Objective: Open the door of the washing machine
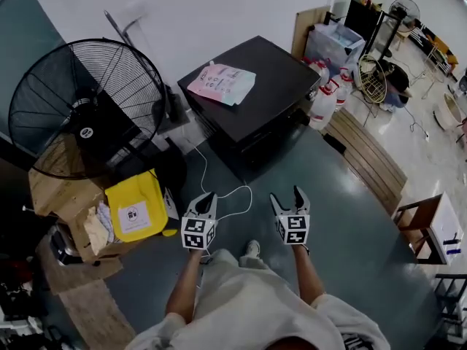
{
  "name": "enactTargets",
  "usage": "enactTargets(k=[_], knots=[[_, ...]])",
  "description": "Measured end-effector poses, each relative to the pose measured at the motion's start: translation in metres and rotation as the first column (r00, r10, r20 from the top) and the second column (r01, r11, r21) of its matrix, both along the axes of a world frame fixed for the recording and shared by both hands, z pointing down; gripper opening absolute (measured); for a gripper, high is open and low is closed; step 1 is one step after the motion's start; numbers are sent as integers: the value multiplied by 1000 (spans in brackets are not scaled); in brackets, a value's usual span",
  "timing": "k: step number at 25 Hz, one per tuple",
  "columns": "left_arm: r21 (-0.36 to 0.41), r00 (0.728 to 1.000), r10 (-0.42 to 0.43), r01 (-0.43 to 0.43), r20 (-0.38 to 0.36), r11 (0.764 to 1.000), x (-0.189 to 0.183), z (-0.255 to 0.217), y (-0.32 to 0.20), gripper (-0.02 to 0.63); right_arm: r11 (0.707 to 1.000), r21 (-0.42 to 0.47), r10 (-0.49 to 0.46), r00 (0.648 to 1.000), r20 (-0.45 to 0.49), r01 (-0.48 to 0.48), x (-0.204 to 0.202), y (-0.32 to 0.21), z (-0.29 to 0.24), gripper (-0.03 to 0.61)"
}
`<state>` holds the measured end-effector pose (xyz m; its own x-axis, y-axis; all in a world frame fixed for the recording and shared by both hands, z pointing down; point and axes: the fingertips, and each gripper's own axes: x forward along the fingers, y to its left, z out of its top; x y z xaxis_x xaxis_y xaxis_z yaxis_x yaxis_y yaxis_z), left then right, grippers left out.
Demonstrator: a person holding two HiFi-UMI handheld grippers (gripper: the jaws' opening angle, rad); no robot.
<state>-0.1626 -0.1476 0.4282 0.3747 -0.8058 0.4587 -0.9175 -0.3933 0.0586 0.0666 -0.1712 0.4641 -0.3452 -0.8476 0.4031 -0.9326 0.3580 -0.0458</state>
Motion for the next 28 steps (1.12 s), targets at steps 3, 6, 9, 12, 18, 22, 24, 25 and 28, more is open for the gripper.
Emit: enactTargets(k=[3, 6, 9, 12, 18, 22, 24, 25, 28], knots=[[-10, 1000, 1, -1, 8, 1000, 3, 3, -10, 8, 1000, -15, -6, 1000, 8, 6, -2, -8, 8, 342], [-3, 1000, 1, -1, 11, 1000, 4, 3, -25, 8, 1000, -25, -14, 1000, 11, 14, -5, -20, 13, 341], [-3, 1000, 8, -8, 11, 1000, 5, 3, -36, 8, 999, -38, -20, 1000, 17, 21, -10, -27, 20, 339], [-9, 1000, 18, -18, 8, 1000, 6, 8, -45, 8, 998, -48, -31, 999, 15, 31, -16, -33, 27, 337], [-27, 999, 39, -39, -2, 999, 2, 32, -69, 8, 996, -81, -29, 999, 14, 30, -27, -54, 55, 331], [-49, 999, 53, -53, -12, 997, -5, 55, -86, 8, 995, -100, -15, 1000, 8, 16, -35, -71, 78, 330], [-55, 998, 61, -62, -19, 997, -9, 66, -98, 8, 994, -109, -3, 1000, 6, 4, -39, -82, 91, 330], [-59, 998, 65, -66, -22, 996, -11, 72, -104, 8, 994, -113, 2, 1000, 6, -1, -41, -87, 97, 330], [-70, 997, 78, -80, -31, 994, -17, 89, -121, 8, 992, -126, 15, 1000, -1, -15, -48, -101, 115, 328]])
